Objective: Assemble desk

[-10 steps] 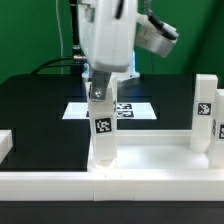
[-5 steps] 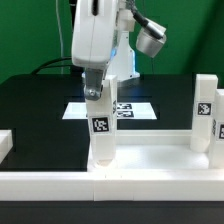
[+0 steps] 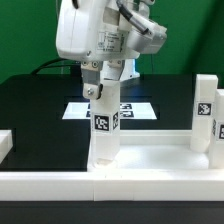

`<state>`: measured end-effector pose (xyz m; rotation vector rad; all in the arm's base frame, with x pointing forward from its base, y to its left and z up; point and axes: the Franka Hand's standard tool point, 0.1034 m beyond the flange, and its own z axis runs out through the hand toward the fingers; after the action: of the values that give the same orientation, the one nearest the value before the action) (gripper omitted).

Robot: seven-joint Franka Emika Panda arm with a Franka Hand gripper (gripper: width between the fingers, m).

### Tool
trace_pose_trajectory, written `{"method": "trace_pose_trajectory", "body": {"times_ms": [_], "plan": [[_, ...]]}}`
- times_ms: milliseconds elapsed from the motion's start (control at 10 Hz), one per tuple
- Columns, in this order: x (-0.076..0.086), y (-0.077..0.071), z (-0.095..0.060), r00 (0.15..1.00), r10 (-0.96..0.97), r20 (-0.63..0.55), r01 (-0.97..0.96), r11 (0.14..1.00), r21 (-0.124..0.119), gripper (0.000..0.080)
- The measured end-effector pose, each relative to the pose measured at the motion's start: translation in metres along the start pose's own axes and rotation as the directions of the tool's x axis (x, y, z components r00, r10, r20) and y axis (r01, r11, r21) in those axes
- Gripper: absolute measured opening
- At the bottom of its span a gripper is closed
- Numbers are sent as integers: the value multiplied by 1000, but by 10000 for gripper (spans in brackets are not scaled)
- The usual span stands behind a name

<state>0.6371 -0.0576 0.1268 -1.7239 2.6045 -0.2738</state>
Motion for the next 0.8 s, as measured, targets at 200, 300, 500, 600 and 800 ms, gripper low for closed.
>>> {"method": "trace_pose_trajectory", "body": {"times_ms": [200, 300, 500, 600, 800], "plan": [[1, 1, 1, 995, -99, -6, 99, 995, -7, 611], [0, 5, 3, 976, -219, -4, 219, 975, -29, 641], [-7, 10, 1, 963, -271, -1, 271, 962, -30, 648], [-5, 10, 2, 930, -366, 0, 366, 930, -32, 648], [-5, 9, 1, 857, -516, 8, 516, 856, -29, 649]]}}
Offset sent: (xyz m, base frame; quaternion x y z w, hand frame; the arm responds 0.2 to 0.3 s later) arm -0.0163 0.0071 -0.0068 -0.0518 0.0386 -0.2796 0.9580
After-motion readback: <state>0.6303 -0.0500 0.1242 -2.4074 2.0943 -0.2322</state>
